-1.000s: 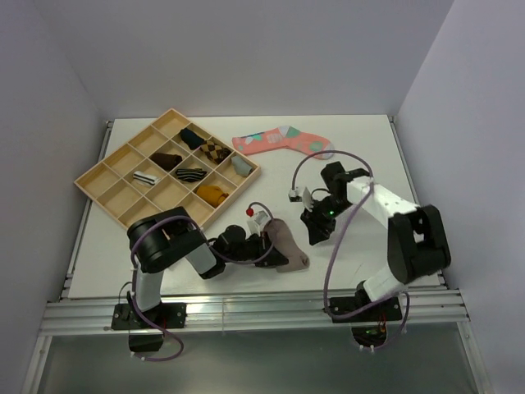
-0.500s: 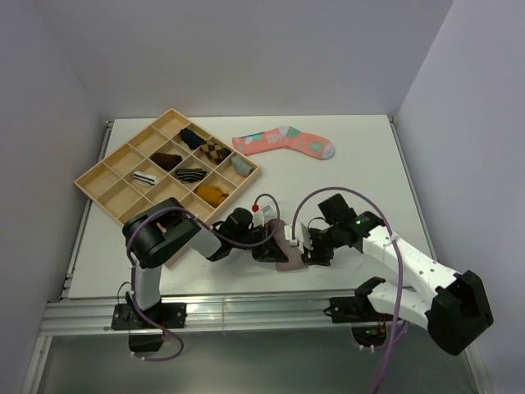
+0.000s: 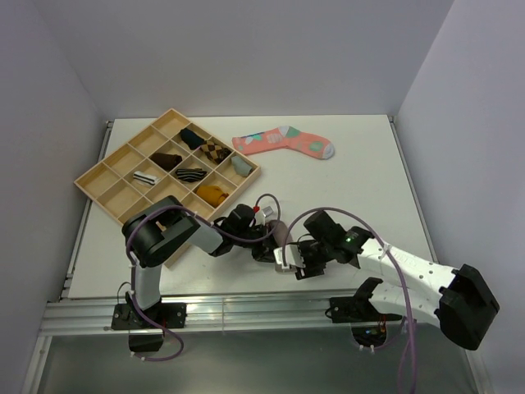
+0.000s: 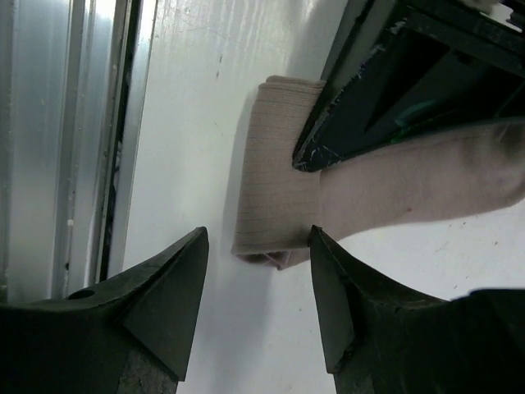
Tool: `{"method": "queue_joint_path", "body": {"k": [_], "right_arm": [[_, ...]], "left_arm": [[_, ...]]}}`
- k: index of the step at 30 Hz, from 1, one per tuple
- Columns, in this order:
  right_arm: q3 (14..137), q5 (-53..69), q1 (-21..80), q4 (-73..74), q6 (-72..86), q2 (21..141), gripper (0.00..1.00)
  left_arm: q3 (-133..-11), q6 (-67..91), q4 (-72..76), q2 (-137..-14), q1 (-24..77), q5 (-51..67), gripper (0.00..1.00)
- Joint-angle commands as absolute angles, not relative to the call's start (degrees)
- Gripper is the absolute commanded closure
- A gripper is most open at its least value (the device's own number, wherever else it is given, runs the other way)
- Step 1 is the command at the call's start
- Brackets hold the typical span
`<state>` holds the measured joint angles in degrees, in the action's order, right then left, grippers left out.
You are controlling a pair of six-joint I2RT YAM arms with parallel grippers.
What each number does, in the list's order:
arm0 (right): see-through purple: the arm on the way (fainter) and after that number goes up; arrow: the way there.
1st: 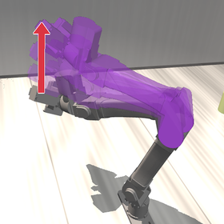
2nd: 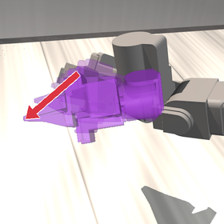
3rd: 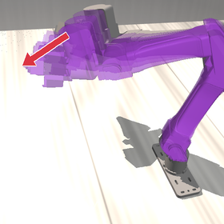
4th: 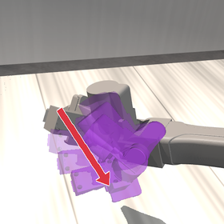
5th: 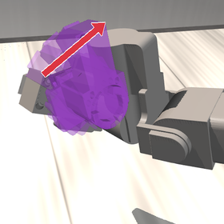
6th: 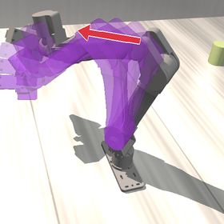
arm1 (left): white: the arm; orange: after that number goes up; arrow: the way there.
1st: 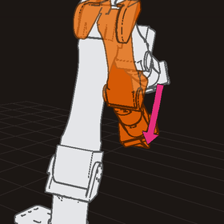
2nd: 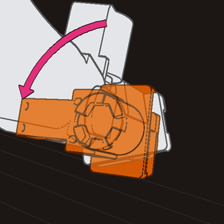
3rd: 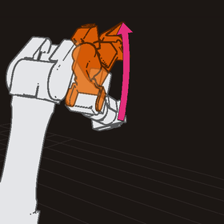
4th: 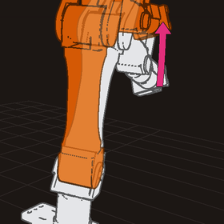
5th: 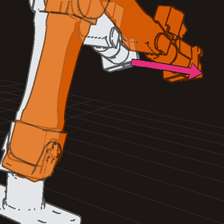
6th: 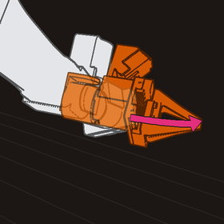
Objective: Roll the socks
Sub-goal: Roll the sock at the center of the board.
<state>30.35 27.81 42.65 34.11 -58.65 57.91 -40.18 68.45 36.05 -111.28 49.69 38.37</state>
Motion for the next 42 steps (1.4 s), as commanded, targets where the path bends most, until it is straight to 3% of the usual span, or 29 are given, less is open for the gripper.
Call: {"method": "queue_joint_path", "body": {"k": [1,9,12,16,21,34,42], "right_arm": [[28.39,24.09,45.00,28.22,-59.41,58.53,0.41],[26.45,19.87,48.34,23.04,-58.80,62.92,0.43],[26.89,19.51,48.52,22.15,-58.10,64.95,0.50],[29.26,20.03,48.52,24.51,-57.57,68.63,0.71],[33.57,20.57,48.16,30.75,-56.25,73.38,0.81],[37.00,22.41,46.23,38.49,-52.29,75.67,0.84],[36.83,22.15,46.32,38.85,-51.33,75.23,0.84]], "left_arm": [[-39.81,66.98,28.30,-113.73,49.66,38.14,1.00],[-40.69,66.89,28.74,-114.35,49.31,39.90,1.00],[-41.31,66.36,28.65,-114.35,49.04,41.04,1.00],[-42.62,62.68,24.81,-112.69,48.78,40.44,1.00],[-43.86,57.14,17.94,-105.32,47.20,31.76,0.94],[-43.68,51.68,7.39,-92.46,45.53,14.35,0.89],[-39.82,52.12,11.86,-92.11,45.70,16.78,0.93]]}}
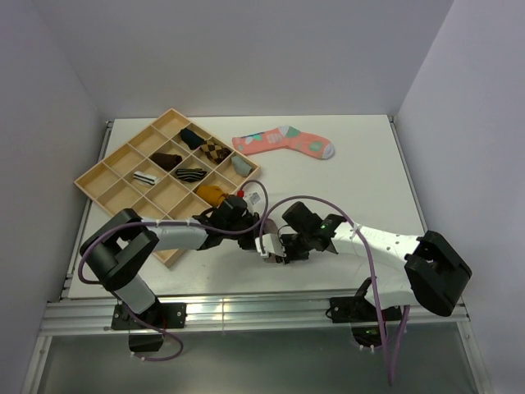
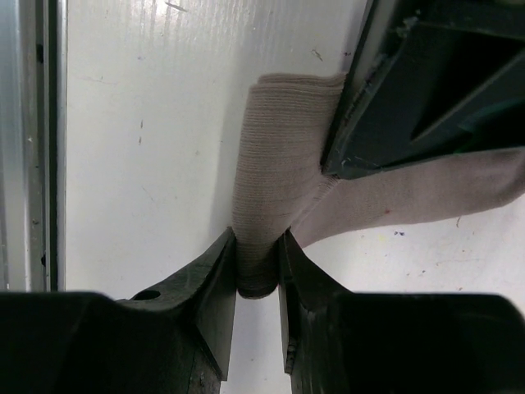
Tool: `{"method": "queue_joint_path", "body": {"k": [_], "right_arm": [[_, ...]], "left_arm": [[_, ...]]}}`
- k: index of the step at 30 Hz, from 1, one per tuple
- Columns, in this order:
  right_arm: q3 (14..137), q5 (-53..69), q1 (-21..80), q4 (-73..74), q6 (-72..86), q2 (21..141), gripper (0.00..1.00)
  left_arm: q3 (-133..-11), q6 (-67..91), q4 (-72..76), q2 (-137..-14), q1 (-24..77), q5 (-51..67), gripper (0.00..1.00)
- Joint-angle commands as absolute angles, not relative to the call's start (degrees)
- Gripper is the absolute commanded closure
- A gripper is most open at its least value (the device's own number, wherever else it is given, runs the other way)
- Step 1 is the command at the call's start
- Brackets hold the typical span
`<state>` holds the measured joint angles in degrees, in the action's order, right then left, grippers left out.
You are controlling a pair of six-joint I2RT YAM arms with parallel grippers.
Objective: Roll the socks
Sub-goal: Roll the sock at the center of the board.
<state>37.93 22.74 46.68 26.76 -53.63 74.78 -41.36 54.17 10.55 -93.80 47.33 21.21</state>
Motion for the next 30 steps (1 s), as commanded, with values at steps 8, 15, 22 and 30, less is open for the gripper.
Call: {"method": "queue_joint_path", "body": {"k": [8,15,22,30], "right_arm": [[37.44,21.71,46.32,40.69,-52.82,75.41,0.85],[37.36,19.69,46.32,41.92,-53.96,74.88,0.85],[37.70,19.69,46.32,42.63,-54.40,74.71,0.85],[38.76,19.25,46.32,43.06,-54.49,76.20,0.86]], "left_arm": [[-37.09,50.55,16.00,-93.60,46.41,21.35,0.85],[-36.65,47.38,15.39,-95.01,46.41,21.81,0.75],[-38.58,46.85,14.42,-95.36,46.49,20.13,0.74],[-42.88,47.29,16.44,-100.63,46.41,21.36,0.74]]}}
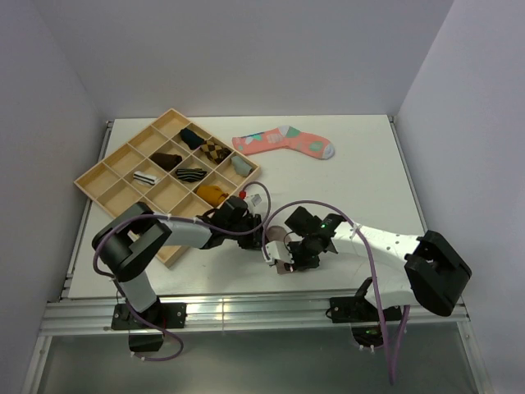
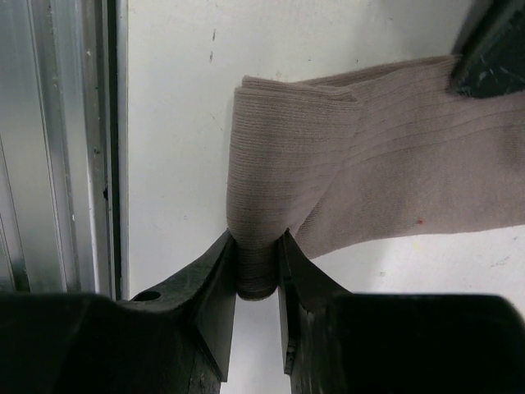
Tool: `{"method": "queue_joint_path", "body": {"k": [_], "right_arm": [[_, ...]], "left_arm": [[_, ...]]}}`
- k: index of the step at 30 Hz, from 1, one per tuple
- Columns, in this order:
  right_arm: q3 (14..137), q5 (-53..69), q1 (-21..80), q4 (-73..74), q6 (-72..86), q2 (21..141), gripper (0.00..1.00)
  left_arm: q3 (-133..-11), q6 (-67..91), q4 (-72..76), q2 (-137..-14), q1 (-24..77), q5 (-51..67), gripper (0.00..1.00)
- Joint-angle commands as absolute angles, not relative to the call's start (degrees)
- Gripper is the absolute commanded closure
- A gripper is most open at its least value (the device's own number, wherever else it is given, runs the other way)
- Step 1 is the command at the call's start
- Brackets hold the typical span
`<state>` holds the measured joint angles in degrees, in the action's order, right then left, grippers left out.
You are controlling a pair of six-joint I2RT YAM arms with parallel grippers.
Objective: Roll the socks
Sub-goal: Roll the sock at the center of the board.
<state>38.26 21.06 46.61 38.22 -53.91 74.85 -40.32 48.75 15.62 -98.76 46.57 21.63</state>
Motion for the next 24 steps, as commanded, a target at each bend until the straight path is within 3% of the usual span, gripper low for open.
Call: {"method": "queue_joint_path", "body": {"k": [1,11,20,24], "right_arm": [[39.11,19.60,46.32,43.33,-54.58,76.38,0.86],[46.92,24.95,45.27,52.10,-57.21,84.01,0.86],[59.48,34.80,33.41,63.96,-62.05,98.43,0.86],[63.28,36.04,31.38,68.02,-62.14,105.27,0.86]], "left_arm": [[-43.59,47.20,16.00,-101.24,46.41,21.10,0.75],[-49.22,47.20,11.95,-107.49,45.26,20.74,0.93],[-44.92,49.04,19.76,-106.35,44.74,21.70,0.90],[-40.54,51.32,27.40,-105.30,44.39,21.71,0.84]]}}
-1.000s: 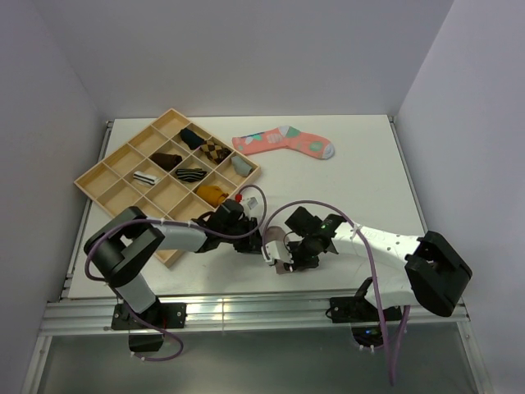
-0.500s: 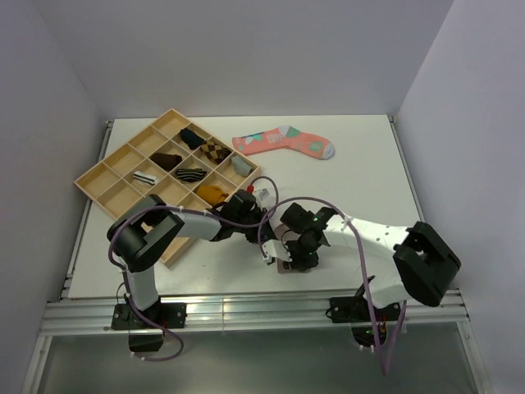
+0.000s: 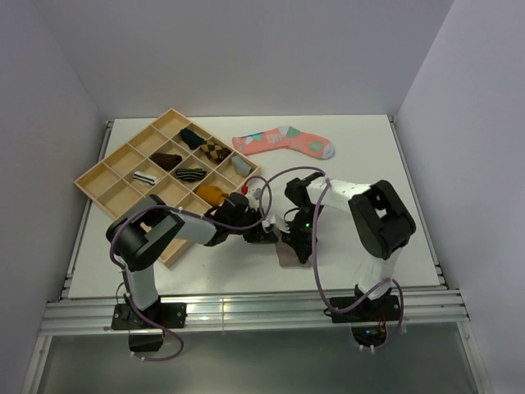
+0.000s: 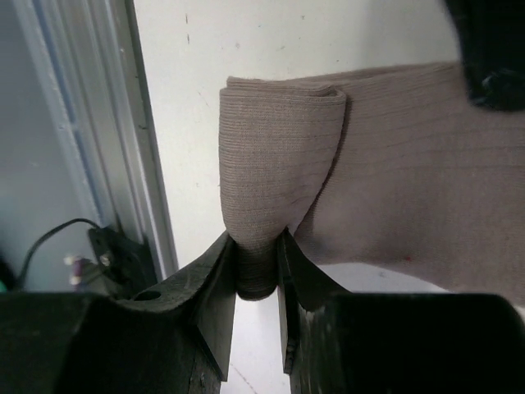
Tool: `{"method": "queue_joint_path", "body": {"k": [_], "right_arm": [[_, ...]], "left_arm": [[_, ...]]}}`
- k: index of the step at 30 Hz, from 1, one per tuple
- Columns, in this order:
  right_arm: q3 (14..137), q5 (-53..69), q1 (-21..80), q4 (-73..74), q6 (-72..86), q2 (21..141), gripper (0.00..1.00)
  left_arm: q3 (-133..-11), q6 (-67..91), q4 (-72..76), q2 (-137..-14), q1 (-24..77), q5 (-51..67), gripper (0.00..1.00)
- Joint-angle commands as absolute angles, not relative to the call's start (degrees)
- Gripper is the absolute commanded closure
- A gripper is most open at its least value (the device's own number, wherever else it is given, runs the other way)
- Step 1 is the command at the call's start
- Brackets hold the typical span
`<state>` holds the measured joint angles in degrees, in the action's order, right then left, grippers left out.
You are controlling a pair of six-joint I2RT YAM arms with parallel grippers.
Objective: Roll the socks
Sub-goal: Roll the sock at the center of the board.
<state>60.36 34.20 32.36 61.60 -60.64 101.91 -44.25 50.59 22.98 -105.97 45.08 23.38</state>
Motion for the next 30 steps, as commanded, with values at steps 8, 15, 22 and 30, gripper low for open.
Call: {"method": "queue_joint_path", "body": {"k": [8,15,22,30], "right_arm": [[67.49,37.00,30.06,70.92,-61.35,112.32,0.86],[70.92,38.14,28.83,73.65,-61.61,116.98,0.86],[74.00,37.09,28.04,74.71,-60.21,120.85,0.86],[75.50,37.18,27.51,75.06,-59.76,122.87,0.86]], "left_arm": [[-32.70,52.56,40.42,-99.15,44.21,18.46,0.64],[-19.79,52.12,53.05,-92.38,45.52,13.98,0.64],[-18.88,41.94,42.86,-83.50,59.05,0.80,0.60],[-33.91,28.67,28.31,-86.92,63.28,0.26,0.56]]}}
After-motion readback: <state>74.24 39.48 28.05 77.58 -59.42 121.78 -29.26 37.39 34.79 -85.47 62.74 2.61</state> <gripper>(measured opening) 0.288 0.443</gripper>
